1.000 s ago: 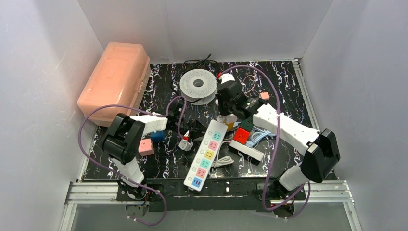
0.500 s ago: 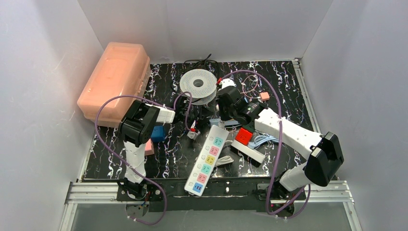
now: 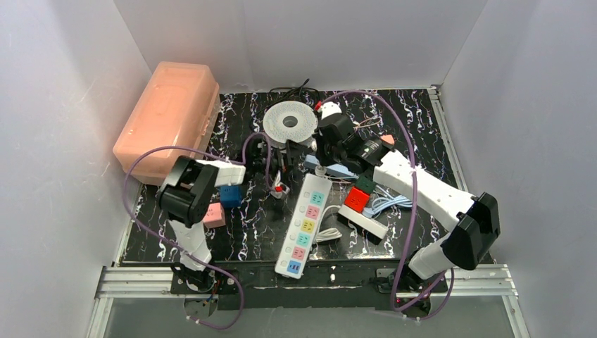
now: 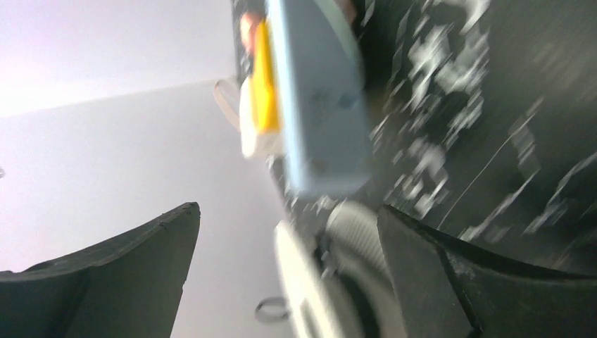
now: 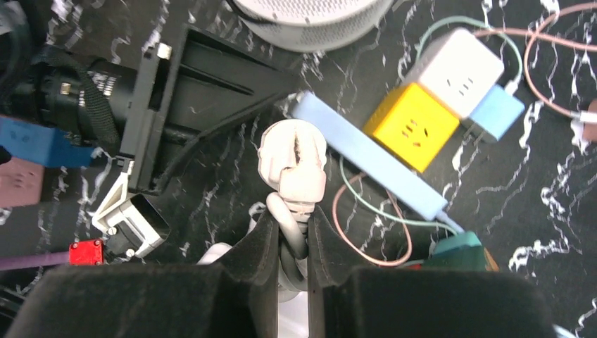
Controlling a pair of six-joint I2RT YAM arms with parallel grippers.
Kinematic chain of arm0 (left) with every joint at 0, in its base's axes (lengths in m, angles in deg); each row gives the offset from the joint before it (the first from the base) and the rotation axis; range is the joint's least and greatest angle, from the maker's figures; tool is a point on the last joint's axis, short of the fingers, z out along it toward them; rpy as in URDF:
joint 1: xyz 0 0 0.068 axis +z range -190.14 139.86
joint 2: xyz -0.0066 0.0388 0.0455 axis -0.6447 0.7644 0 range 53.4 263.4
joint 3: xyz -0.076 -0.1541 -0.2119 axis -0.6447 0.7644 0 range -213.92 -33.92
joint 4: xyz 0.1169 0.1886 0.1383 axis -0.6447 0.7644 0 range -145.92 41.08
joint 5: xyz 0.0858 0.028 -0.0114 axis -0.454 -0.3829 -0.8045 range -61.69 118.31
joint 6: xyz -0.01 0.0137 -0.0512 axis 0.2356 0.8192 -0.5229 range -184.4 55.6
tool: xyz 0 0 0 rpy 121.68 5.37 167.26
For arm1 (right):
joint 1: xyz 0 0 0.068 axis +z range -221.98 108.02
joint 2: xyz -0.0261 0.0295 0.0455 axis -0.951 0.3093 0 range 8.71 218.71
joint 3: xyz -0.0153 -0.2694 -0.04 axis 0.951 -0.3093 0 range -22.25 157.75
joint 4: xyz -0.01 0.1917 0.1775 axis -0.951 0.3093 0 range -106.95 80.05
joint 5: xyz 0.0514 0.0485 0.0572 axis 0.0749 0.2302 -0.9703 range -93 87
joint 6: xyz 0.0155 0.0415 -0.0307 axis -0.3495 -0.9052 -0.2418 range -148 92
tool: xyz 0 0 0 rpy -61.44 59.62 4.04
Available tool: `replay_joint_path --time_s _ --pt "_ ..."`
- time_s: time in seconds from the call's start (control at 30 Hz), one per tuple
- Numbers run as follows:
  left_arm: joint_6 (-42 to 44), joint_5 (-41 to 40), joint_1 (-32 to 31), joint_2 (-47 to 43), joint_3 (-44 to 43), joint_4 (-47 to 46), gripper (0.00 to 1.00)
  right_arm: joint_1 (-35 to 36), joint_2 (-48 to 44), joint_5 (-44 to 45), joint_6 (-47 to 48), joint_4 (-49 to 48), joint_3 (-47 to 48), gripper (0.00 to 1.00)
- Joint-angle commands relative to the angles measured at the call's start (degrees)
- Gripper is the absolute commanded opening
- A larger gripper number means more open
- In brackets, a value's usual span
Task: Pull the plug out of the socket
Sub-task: Remove the plug from the socket.
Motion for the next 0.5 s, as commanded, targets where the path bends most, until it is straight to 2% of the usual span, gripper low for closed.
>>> replay_joint_path --time_s 0.0,0.23,0.33,0.47 --pt "8.0 -5.4 4.8 -12.0 -1.2 1.2 0.98 0.0 2.5 -2.3 2.0 -3.2 9.1 0.01" --pt "-5.2 -21.1 11.3 -22.2 -7.5 5.2 0.98 1.1 16.9 -6.7 4.5 3.3 29.0 0.01" --pt "-13.5 -30.5 12.2 -25.6 -10.6 6.8 0.98 1.9 23.0 -9.4 3.2 5.7 36.8 0.01" --pt "-25.6 -39.0 12.2 -32.9 -10.9 14.7 0.98 3.8 30.9 -12.2 1.3 8.5 45.2 0.01"
